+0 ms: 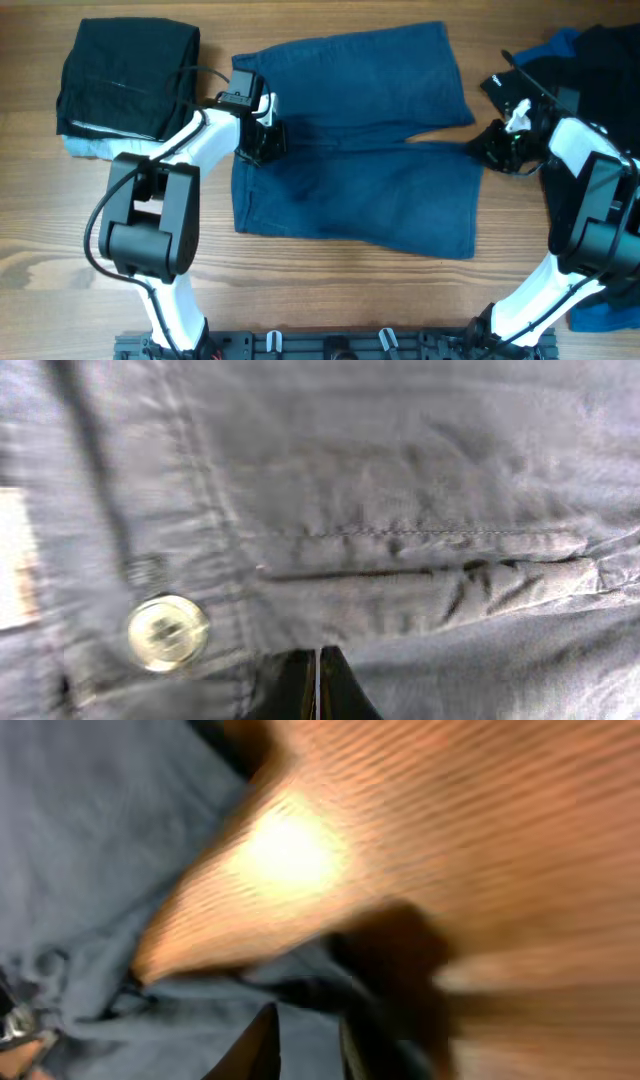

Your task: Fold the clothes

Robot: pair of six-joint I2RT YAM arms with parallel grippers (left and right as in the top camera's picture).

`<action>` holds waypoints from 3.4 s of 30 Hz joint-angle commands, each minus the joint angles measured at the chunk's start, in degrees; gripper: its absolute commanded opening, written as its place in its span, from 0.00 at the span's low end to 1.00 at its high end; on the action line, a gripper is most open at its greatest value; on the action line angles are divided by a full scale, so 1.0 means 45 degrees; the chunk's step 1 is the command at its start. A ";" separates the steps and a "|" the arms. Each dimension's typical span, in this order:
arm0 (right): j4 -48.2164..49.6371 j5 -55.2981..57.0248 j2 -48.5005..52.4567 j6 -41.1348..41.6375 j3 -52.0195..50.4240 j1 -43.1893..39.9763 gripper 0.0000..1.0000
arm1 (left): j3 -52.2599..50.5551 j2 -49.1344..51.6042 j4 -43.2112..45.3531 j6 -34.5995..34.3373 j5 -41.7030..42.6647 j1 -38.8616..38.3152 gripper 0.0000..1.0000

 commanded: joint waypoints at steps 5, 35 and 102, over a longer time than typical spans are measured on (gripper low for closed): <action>-0.2064 0.0753 -0.3517 -0.1205 0.1739 0.1433 0.09 | 0.0631 -0.3497 -0.0214 -0.0389 -0.0369 0.0102 0.04; -0.2268 0.2560 -0.1384 0.1253 -0.1972 0.2545 0.05 | -0.1268 0.0073 -0.2191 -0.0408 -0.0102 0.0117 0.04; -0.3453 0.4420 -0.7349 0.7155 -0.7451 0.2380 0.74 | 0.0039 -0.4702 -0.5153 -0.1379 -0.2147 0.0942 0.42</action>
